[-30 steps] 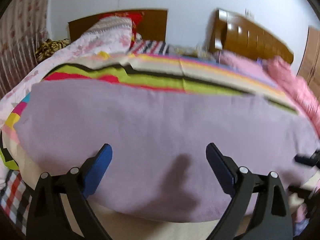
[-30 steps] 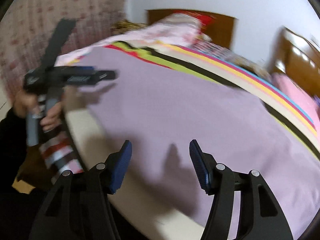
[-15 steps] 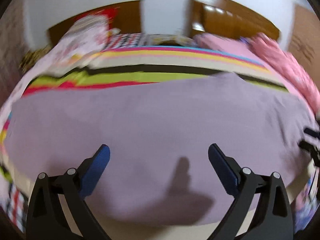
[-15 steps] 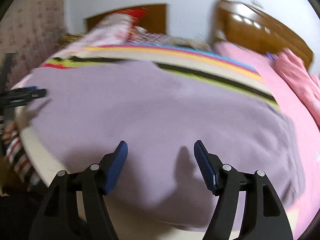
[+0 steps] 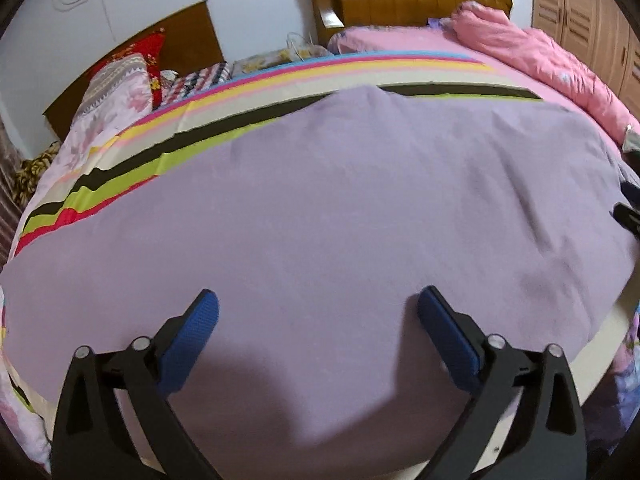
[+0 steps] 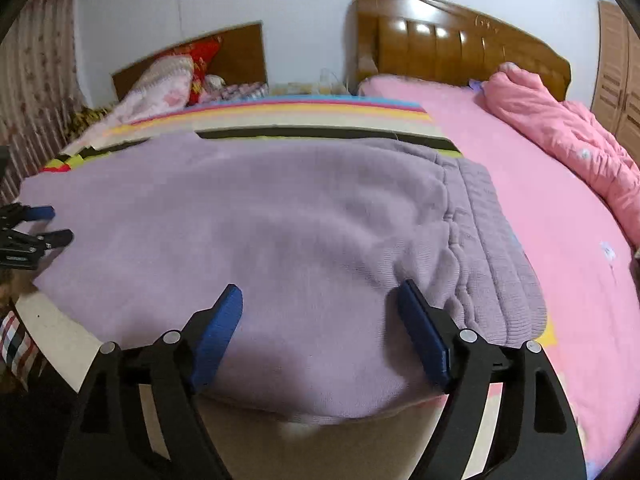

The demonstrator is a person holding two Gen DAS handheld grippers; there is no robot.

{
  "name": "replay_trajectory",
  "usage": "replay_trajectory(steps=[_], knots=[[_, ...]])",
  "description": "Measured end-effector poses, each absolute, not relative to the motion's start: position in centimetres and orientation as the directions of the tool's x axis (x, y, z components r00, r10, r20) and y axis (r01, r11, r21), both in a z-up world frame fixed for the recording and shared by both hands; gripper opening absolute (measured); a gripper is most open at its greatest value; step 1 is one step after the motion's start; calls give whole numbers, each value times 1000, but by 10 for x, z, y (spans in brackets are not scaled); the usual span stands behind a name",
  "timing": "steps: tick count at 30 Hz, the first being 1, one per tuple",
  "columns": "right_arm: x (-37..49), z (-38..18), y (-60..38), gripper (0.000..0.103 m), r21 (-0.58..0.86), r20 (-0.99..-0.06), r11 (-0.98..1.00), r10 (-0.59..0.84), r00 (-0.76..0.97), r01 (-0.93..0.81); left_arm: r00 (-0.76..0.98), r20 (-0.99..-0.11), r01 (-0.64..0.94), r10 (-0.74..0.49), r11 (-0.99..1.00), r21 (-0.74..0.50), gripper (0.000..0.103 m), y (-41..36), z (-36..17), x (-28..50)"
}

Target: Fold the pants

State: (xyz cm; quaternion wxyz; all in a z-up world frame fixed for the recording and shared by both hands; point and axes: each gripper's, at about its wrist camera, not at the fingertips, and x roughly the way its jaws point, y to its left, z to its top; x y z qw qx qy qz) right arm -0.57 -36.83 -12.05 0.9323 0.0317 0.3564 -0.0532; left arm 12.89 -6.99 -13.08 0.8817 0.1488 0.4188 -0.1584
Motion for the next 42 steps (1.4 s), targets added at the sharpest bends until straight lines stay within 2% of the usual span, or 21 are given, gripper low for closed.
replay_trajectory(steps=[3, 5, 7, 12, 18, 25, 31, 33, 35, 37, 38, 42], knots=[[-5, -108, -354, 79, -8, -667, 985, -132, 733, 171, 550, -811, 386, -200, 922, 35, 101, -59, -132, 134], [-3, -96, -342, 80, 40, -643, 987, -94, 760, 155, 553, -806, 363, -210, 932, 6, 101, -52, -129, 133], [3, -90, -324, 88, 70, -627, 993, -31, 778, 95, 577, -786, 343, -222, 939, -13, 101, -45, -123, 128], [24, -87, -256, 88, 2, -652, 999, 31, 757, -39, 605, -751, 305, -265, 948, -89, 101, -17, -113, 117], [42, -80, -179, 88, -53, -658, 976, 124, 743, -210, 662, -717, 195, -219, 974, -118, 101, 50, -108, 98], [67, -63, -85, 88, -139, -643, 902, 232, 730, -410, 679, -704, -12, -210, 955, -296, 101, 158, -123, 68], [94, -65, -12, 88, -146, -651, 826, 335, 681, -545, 741, -634, -121, -223, 883, -453, 101, 244, -125, 47], [103, -67, 1, 88, -134, -653, 817, 354, 670, -561, 788, -556, -141, -264, 802, -580, 101, 287, -123, 49], [111, -70, 8, 88, -106, -658, 819, 368, 657, -564, 823, -498, -146, -273, 745, -650, 100, 322, -122, 58], [121, -74, 11, 88, -68, -666, 826, 380, 642, -560, 848, -464, -158, -257, 713, -683, 99, 355, -120, 71], [125, -77, 11, 88, -49, -672, 829, 385, 632, -557, 858, -449, -163, -249, 697, -699, 94, 372, -119, 82], [139, -88, 2, 88, 27, -698, 849, 394, 598, -528, 861, -445, -184, -246, 666, -723, 90, 412, -119, 122]])
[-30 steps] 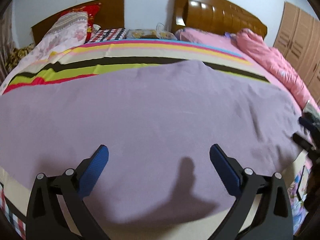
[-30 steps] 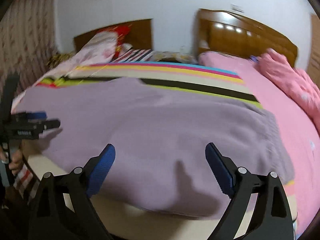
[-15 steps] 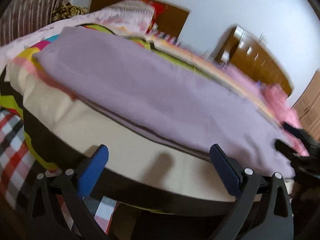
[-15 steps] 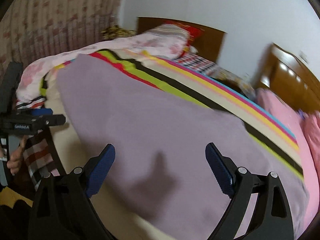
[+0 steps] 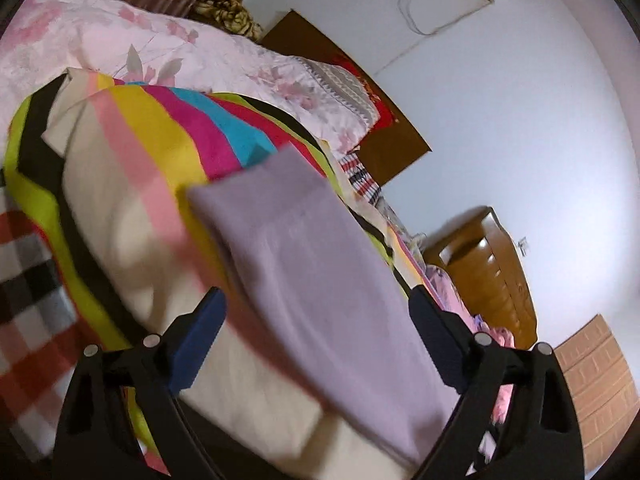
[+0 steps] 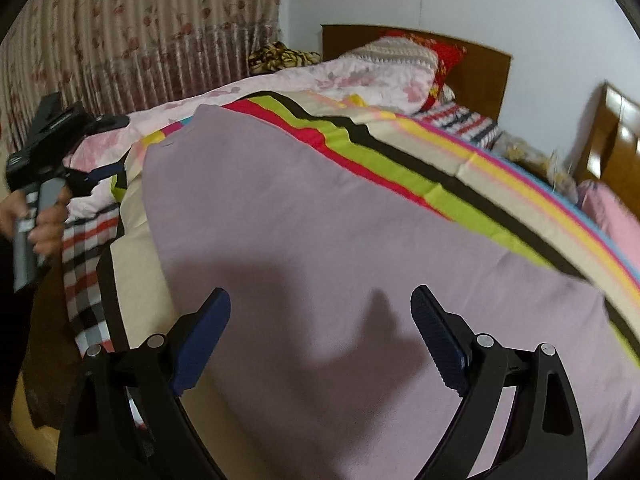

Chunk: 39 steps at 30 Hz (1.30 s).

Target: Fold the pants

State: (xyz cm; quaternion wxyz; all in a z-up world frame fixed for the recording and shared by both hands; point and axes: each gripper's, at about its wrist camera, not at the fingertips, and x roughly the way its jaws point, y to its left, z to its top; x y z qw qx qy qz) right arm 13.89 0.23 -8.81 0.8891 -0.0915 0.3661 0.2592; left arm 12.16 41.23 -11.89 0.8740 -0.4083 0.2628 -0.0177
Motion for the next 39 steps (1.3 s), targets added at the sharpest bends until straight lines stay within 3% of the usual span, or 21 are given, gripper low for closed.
replay_trajectory(steps=[5, 8, 11, 12, 14, 17, 19, 20, 21, 24, 30, 31, 34, 37, 39], knots=[[153, -99, -13, 88, 134, -717, 866, 421, 556, -482, 840, -472, -247, -269, 585, -773, 81, 438, -145, 155], [156, -101, -17, 88, 166, -715, 865, 436, 546, -473, 826, -482, -267, -291, 551, -791, 59, 442, -161, 167], [155, -101, -17, 88, 167, -716, 864, 438, 543, -476, 833, -483, -280, -270, 547, -789, 25, 447, -166, 166], [155, -101, -17, 88, 168, -717, 863, 438, 541, -476, 837, -474, -274, -272, 541, -795, 22, 449, -166, 166], [155, -101, -16, 88, 170, -718, 863, 439, 540, -475, 843, -464, -270, -273, 531, -803, 22, 451, -168, 165], [156, -98, -15, 88, 176, -717, 855, 451, 532, -488, 850, -463, -288, -250, 516, -807, 36, 454, -174, 165], [158, -88, -10, 88, 180, -697, 840, 476, 536, -512, 860, -446, -281, -248, 499, -820, 38, 454, -175, 166], [159, -83, -7, 89, 170, -689, 838, 477, 545, -519, 858, -460, -290, -230, 522, -802, 35, 451, -173, 168], [161, -77, -1, 88, 150, -681, 834, 477, 556, -531, 854, -475, -297, -212, 552, -779, 21, 447, -170, 169], [174, -72, 25, 89, 122, -691, 793, 500, 523, -597, 860, -486, -295, -156, 627, -721, 13, 436, -158, 167], [195, -97, 61, 89, 95, -777, 736, 476, 412, -670, 877, -471, -275, -95, 705, -654, 11, 425, -116, 163], [195, -114, 72, 89, 35, -826, 714, 415, 382, -700, 877, -473, -275, -85, 718, -639, 11, 423, -110, 163], [195, -112, 67, 96, 42, -811, 711, 435, 392, -702, 894, -443, -244, -73, 749, -616, 11, 409, -83, 156], [189, -104, 58, 93, 42, -801, 724, 436, 410, -689, 921, -383, -174, -78, 795, -582, 10, 383, -46, 150], [184, -89, 33, 92, 139, -754, 749, 504, 422, -648, 935, -341, -90, -98, 864, -494, 10, 341, -8, 144]])
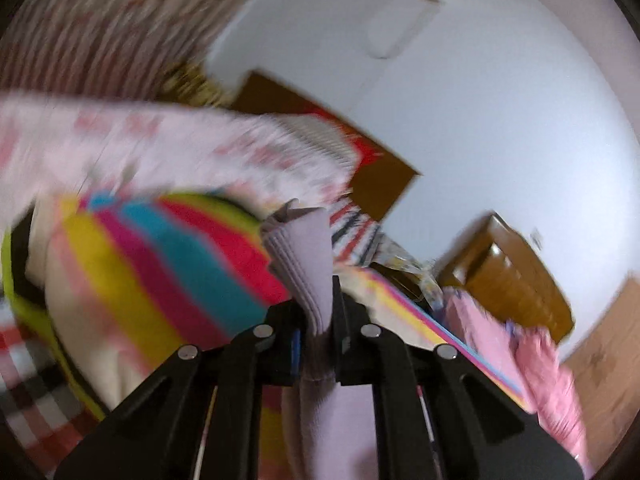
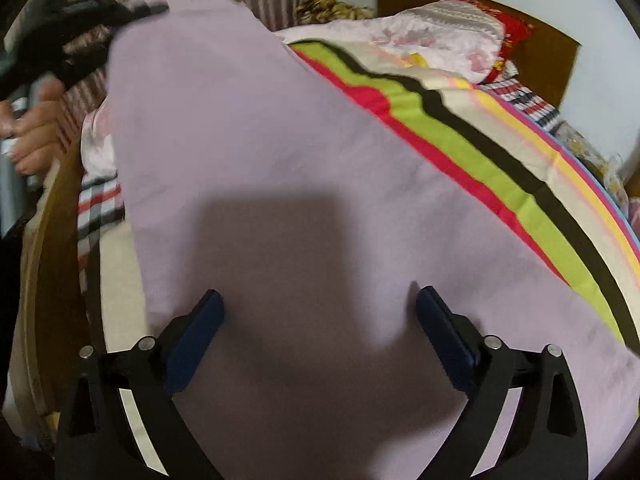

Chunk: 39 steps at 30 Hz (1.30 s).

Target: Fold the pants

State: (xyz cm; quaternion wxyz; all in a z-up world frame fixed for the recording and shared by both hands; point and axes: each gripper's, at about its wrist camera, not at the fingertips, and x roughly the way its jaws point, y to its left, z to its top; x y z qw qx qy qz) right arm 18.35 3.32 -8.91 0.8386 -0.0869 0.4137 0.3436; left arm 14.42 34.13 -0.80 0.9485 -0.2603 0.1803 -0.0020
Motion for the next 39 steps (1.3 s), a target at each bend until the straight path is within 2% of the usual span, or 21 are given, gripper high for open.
replay_trajectory(steps=[3, 4, 8, 11, 14, 16, 18, 20, 21, 22, 24, 26, 28, 32, 36, 39], knots=[[171, -51, -40, 93, 312, -605, 791, 592, 533, -526, 938, -312, 41, -150, 943, -330, 10, 267, 32, 139], [166, -43, -64, 93, 337, -569, 808, 583, 580, -483, 935, -311, 96, -171, 966, -240, 10, 230, 41, 136], [133, -16, -168, 94, 368, -489, 886, 442, 752, -282, 886, -364, 283, -287, 957, -66, 11, 115, 26, 134], [103, -7, -236, 94, 398, -475, 906, 335, 814, -141, 794, -479, 415, -373, 910, -20, 12, 34, -27, 137], [78, -8, -269, 94, 383, -498, 921, 268, 825, -68, 625, -612, 547, -484, 832, -99, 22, -20, -85, 138], [65, -14, -278, 94, 367, -524, 929, 246, 815, -44, 556, -637, 597, -534, 790, -140, 38, -34, -102, 129], [59, -23, -276, 94, 375, -543, 926, 265, 797, -52, 553, -555, 639, -621, 744, -196, 77, -25, -93, 106], [58, -35, -265, 94, 399, -558, 914, 303, 772, -70, 620, -441, 628, -650, 747, -217, 98, 2, -78, 82], [60, -43, -255, 93, 417, -571, 904, 344, 745, -98, 650, -410, 611, -640, 761, -219, 101, 14, -72, 76], [65, -51, -246, 86, 431, -578, 894, 377, 724, -121, 676, -405, 585, -616, 783, -213, 101, 24, -67, 70], [75, -62, -224, 73, 464, -589, 869, 446, 674, -170, 753, -438, 469, -491, 868, -165, 101, 58, -67, 70], [76, -69, -202, 66, 465, -602, 858, 487, 633, -217, 817, -479, 309, -321, 945, -106, 101, 89, -75, 74], [78, -73, -176, 55, 448, -613, 852, 513, 601, -270, 832, -518, 177, -199, 980, -92, 100, 120, -87, 76], [79, -77, -142, 46, 498, -610, 797, 602, 516, -341, 831, -536, 105, -150, 988, -113, 100, 155, -103, 74], [87, -91, -132, 44, 517, -654, 802, 595, 467, -298, 833, -541, 92, -115, 993, -69, 100, 146, -110, 80], [95, -94, -138, 30, 530, -676, 815, 573, 463, -236, 828, -553, 84, -96, 995, -47, 101, 149, -120, 86]])
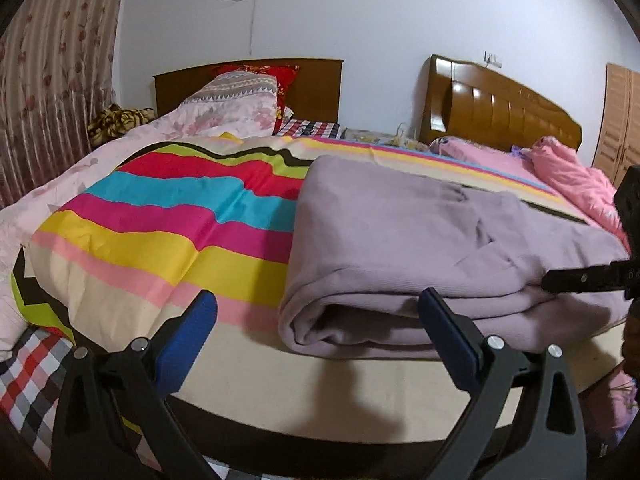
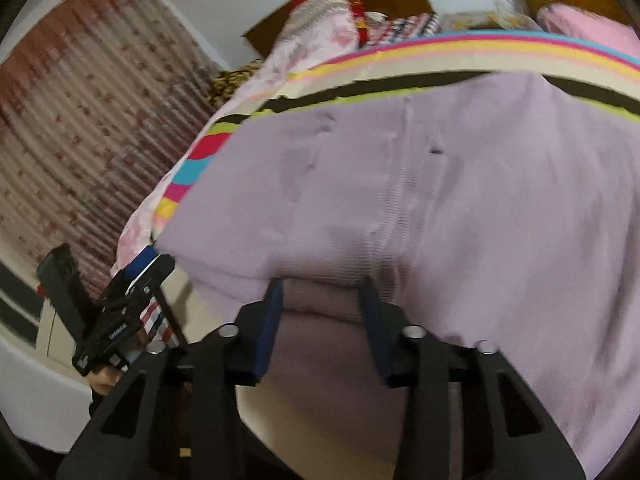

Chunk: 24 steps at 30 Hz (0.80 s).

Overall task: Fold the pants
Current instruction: 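Grasp the ribbed edge of the pants bundle with the right gripper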

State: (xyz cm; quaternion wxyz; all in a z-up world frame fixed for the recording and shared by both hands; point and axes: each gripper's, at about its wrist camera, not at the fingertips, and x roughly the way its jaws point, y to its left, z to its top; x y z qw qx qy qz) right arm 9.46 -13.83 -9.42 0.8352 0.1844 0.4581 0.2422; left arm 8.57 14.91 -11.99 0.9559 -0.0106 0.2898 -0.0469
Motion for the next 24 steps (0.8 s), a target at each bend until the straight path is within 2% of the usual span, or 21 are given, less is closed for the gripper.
replay_trajectory(steps=[4, 11, 12, 14, 19, 22, 24], knots=[[90, -93, -144, 30, 507, -707, 840, 534, 463, -195, 820, -564, 83, -103, 995, -60, 101, 157, -128, 87], [102, -98, -147, 30, 541, -670, 819, 556, 491, -190, 817, -567, 80, -100, 995, -60, 101, 159, -130, 87], [105, -97, -144, 28, 531, -672, 824, 552, 494, -198, 817, -568, 80, -99, 995, -59, 101, 159, -130, 87], [106, -91, -141, 8, 525, -660, 824, 552, 510, -211, 815, -572, 75, -96, 995, -59, 101, 158, -129, 88], [85, -65, -146, 7, 471, -640, 850, 513, 572, -235, 821, -566, 63, -79, 997, -47, 101, 160, -127, 86], [93, -92, -150, 8, 471, -696, 863, 490, 524, -182, 812, -579, 55, -77, 997, -56, 101, 162, -132, 89], [95, -103, -152, 8, 506, -684, 844, 518, 514, -177, 809, -583, 50, -75, 997, -58, 101, 160, -134, 89]])
